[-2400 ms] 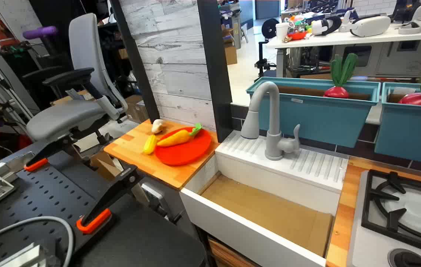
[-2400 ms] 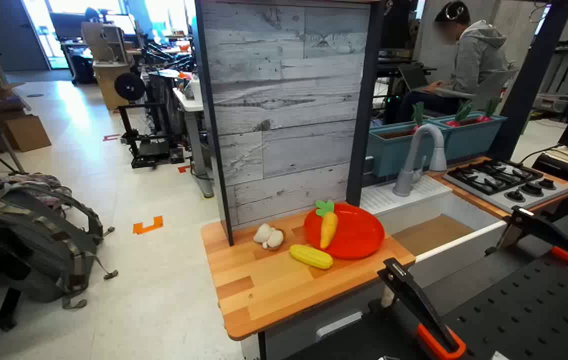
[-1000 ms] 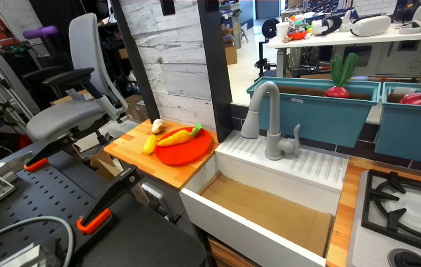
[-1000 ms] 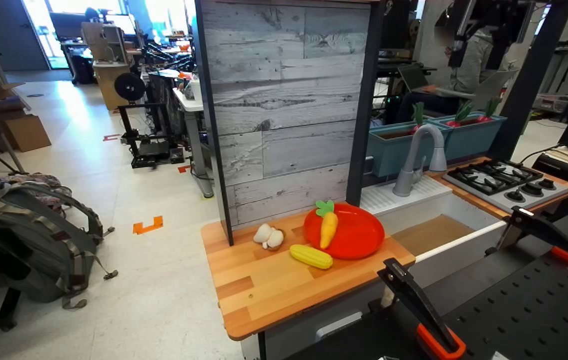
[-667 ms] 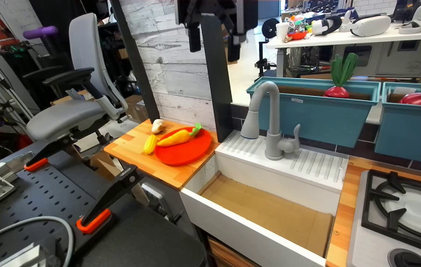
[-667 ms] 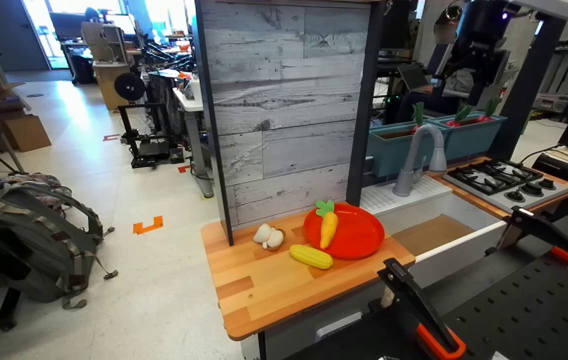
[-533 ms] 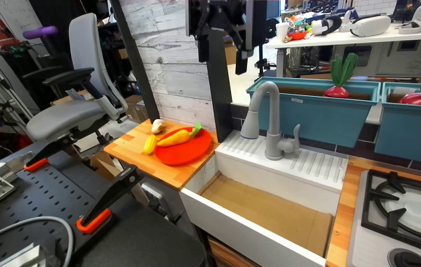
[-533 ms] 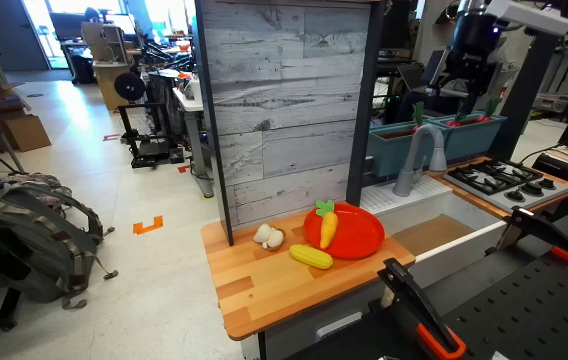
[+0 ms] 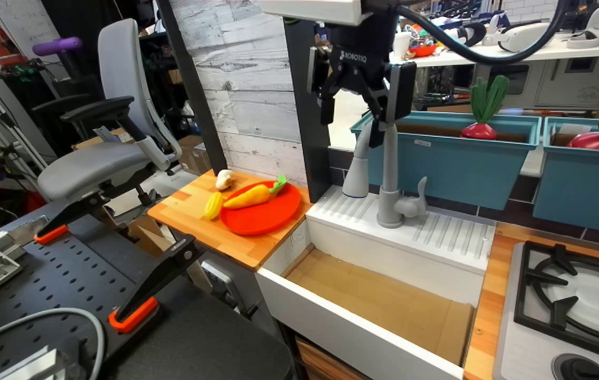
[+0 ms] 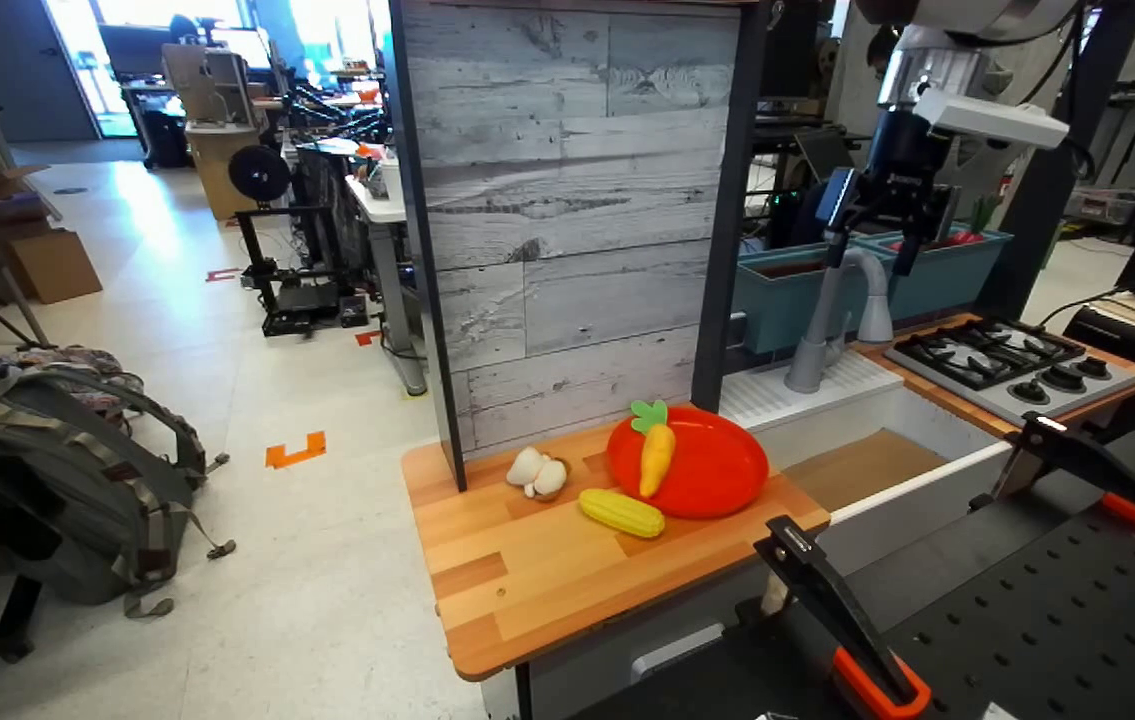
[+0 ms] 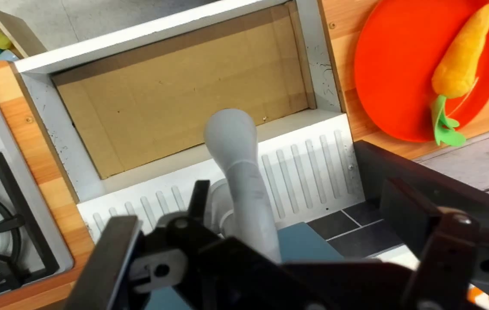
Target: Move the grey tap to the left, move it the right and then move the brown toy closer to edge
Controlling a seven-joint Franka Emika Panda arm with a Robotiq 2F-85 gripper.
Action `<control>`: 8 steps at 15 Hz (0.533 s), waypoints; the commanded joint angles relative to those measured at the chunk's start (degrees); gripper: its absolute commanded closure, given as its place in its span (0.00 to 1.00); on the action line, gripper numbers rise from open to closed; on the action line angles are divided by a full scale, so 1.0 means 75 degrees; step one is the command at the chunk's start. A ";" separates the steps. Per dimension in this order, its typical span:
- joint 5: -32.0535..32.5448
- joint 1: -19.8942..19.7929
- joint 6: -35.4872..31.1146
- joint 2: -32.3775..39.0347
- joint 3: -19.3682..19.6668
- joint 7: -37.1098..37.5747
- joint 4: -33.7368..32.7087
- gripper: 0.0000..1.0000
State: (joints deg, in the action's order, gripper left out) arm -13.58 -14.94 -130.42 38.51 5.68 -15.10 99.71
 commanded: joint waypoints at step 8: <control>0.0354 -0.0029 0.0337 0.0626 -0.0106 0.0512 -0.0837 0.70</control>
State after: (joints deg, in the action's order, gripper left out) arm -12.69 -14.93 -129.97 42.67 5.38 -13.19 95.14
